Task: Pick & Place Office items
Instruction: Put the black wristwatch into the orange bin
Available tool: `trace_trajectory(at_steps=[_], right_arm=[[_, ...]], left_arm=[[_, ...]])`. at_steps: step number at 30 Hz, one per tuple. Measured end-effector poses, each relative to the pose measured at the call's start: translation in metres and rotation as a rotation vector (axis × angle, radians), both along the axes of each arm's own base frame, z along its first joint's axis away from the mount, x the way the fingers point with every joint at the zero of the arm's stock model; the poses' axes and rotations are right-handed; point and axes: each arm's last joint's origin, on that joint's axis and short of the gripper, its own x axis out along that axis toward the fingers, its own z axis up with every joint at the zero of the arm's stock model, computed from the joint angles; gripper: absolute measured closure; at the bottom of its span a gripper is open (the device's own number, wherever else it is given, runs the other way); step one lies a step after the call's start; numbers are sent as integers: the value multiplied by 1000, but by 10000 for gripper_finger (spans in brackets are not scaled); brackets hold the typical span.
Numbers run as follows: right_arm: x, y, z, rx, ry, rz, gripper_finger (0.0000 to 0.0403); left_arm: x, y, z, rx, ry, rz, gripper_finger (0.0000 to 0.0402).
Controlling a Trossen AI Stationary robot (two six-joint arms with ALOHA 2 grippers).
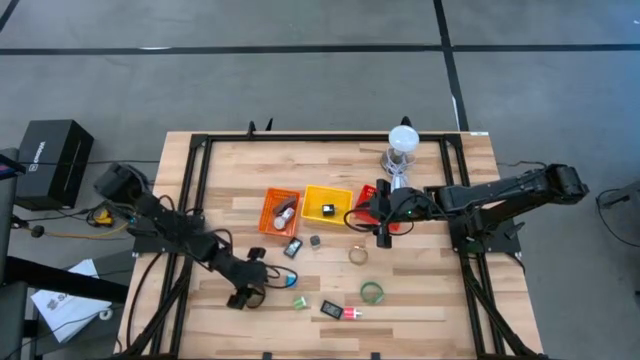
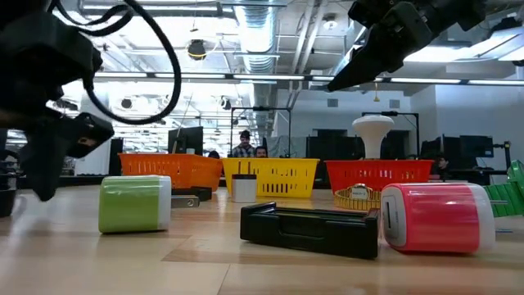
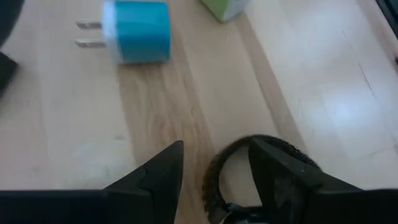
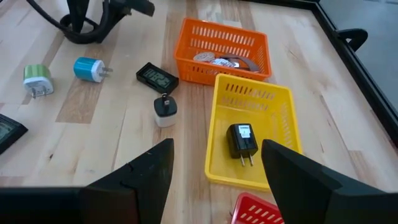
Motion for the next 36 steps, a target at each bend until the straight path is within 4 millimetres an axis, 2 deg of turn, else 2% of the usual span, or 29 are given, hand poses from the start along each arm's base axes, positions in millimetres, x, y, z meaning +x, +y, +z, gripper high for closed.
trace_trajectory(at_steps=[3, 18, 23, 30, 36], right_arm=[[0, 0, 0, 0, 0, 0, 168], [0, 0, 0, -1, 0, 0, 168], [0, 0, 0, -2, 0, 1, 168], [0, 0, 0, -2, 0, 1, 168], [0, 0, 0, -2, 0, 1, 168]], left_arm=[[0, 0, -4, 0, 24, -10, 243], [-3, 2, -5, 24, 45, -7, 375], [-4, 2, -2, 14, 41, -11, 392], [1, 17, 28, 45, -143, 95, 383], [5, 48, 61, 297, -389, 239, 393]])
